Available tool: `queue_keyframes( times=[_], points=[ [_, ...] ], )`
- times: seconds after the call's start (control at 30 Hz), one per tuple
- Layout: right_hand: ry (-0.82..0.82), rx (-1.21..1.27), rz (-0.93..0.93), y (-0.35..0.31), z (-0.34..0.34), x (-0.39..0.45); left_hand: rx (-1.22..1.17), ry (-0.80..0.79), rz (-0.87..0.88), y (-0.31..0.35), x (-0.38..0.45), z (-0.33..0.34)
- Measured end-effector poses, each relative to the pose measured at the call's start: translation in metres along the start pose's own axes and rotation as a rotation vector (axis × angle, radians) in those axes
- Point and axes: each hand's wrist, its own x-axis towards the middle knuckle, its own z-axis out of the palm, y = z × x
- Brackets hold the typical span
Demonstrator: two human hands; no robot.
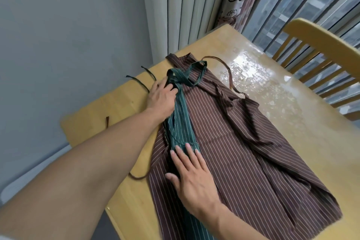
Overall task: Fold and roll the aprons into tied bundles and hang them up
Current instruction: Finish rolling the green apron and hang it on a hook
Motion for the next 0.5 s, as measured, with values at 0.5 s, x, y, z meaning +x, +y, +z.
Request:
queue_keyframes(
  times=[0.5],
  points=[
    [0.065,0.4,0.382,0.02,-0.027,-0.095,-0.501,0.15,0.139,0.074,-0.139,-0.025]
  ],
)
